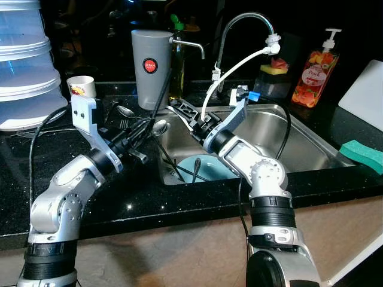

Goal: Kitchen organization

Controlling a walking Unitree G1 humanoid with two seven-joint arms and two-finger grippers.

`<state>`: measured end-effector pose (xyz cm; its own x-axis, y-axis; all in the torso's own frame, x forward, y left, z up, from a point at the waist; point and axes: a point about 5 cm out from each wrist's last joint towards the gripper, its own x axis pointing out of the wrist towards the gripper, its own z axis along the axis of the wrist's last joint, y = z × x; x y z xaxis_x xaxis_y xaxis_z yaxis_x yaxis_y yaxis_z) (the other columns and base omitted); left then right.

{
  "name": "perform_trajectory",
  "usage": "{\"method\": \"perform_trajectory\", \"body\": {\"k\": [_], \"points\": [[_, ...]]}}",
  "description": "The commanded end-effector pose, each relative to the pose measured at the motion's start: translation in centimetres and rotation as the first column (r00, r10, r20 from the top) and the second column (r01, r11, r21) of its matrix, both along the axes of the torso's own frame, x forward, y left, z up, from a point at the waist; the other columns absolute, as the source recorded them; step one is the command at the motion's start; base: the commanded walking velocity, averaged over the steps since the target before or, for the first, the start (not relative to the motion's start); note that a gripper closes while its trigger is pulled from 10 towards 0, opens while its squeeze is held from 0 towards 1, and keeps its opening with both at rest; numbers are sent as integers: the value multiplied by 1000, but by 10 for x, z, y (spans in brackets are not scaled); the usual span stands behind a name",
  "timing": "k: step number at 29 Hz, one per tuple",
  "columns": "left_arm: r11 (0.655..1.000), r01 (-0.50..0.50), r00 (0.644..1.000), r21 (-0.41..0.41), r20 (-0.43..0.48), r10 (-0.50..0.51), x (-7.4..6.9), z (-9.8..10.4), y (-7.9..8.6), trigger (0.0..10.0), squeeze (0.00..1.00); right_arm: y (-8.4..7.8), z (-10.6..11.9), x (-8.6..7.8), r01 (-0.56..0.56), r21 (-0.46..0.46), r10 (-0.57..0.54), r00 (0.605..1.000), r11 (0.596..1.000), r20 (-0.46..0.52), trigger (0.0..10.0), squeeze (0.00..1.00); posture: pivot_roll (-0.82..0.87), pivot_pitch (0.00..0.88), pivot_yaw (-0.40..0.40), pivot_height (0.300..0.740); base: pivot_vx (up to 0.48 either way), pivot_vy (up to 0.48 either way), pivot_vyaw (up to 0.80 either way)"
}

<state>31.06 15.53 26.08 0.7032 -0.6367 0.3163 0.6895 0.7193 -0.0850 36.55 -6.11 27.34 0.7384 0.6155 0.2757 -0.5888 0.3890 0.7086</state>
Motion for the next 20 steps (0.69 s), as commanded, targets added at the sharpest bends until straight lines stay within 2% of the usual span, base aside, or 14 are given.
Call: {"method": "perform_trajectory", "body": {"k": [1, 8, 20], "points": [[998, 56, 998, 14, -25, -56, -4, -5, -6, 0, 0, 6, 7, -4, -35, -9, 35, 999, 999, 35, 10000, 0, 31, 0, -18, 740, 0, 0, 0], [994, 107, 993, 39, -58, -104, -8, -11, -14, 0, 0, 16, 11, -12, -95, -62, 100, 990, 994, 95, 10000, 0, 33, 0, -19, 740, 0, 0, 0], [995, 87, 995, 41, -62, -84, -7, -9, -11, 0, 0, 18, 10, -14, -108, -90, 118, 987, 990, 113, 10000, 0, 31, 0, -18, 740, 0, 0, 0]]}}
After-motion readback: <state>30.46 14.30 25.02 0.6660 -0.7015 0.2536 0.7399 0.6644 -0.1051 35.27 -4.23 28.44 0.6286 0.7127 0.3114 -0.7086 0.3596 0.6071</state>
